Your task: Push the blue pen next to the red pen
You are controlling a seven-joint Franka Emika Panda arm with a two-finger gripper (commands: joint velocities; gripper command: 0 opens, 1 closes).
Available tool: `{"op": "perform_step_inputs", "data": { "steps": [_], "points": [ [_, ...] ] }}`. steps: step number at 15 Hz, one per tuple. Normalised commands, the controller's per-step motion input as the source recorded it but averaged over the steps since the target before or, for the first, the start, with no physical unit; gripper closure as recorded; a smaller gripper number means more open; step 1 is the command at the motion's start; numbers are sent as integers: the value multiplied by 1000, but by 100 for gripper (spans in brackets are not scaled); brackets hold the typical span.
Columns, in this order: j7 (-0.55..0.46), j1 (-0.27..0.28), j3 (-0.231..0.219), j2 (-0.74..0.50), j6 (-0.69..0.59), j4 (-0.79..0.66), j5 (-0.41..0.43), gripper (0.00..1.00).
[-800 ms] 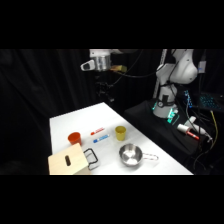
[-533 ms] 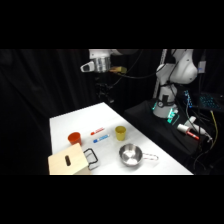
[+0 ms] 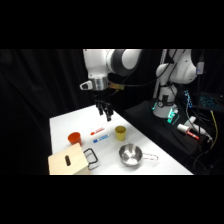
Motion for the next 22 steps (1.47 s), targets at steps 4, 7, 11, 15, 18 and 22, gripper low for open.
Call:
{"op": "perform_step_inputs", "data": {
  "steps": [4,7,11,15,18,22],
  "points": [
    [88,32,103,258,163,197,114,0],
    [17,19,101,278,189,220,148,0],
    [-62,-40,104,326,220,238,231,0],
    [-92,-105,129,343,212,224,230,0],
    [-100,-156,142,301,192,180,194,0],
    [-121,-201,153,229,144,144,195,0]
  ]
}}
